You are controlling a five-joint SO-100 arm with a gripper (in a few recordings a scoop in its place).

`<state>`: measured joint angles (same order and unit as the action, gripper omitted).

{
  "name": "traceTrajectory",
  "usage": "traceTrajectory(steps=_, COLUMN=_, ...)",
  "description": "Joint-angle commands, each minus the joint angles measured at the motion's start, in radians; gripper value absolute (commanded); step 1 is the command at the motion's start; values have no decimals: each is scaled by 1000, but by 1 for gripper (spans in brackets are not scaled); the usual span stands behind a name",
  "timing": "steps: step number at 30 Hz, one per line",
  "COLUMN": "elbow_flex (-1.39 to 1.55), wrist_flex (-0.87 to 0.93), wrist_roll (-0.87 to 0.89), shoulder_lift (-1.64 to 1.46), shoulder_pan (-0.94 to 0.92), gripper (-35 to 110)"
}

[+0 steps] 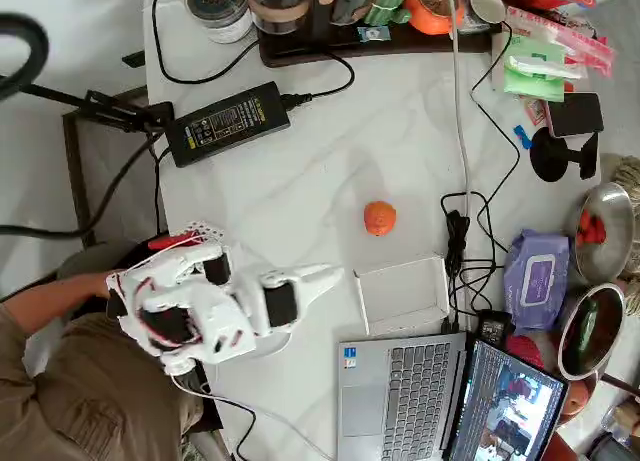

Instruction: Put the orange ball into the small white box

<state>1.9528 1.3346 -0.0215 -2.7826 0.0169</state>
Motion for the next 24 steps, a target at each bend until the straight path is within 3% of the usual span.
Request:
traceTrajectory(steps=1, elbow_flex=-49, wrist_flex=14, wrist_roll=0, shoulder_lift=15, shoulder_pan=5, gripper=0)
traceTrajectory(steps=16, elbow_flex=-304, wrist_flex=35, wrist_roll=5, shoulder_lift=583, shoulder_pan=-6, gripper=0)
traceTrajectory(steps=24, elbow_flex=-640, wrist_flex=318, wrist_roll=5, shoulder_lift=769, shoulder_pan=12, gripper=0)
